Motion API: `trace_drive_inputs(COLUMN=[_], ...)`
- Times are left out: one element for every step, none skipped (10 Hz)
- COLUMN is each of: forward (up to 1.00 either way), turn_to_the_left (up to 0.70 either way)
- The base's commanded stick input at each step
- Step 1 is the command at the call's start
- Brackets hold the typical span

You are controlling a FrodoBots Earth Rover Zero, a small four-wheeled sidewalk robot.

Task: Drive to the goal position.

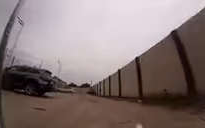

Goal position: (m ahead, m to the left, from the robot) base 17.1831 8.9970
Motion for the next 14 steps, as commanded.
trace_drive_inputs(forward=[0.98, 0.98, 0.98, 0.98, 0.98, 0.98, 0.98, 0.98, 0.98, 0.98, 0.98, 0.98, 0.98, 0.98], turn_to_the_left=[0.04, 0.04, 0.04, 0.04, 0.04, 0.04, 0.04, 0.04, 0.04, 0.04, 0.04, 0.04, 0.04, 0.04])
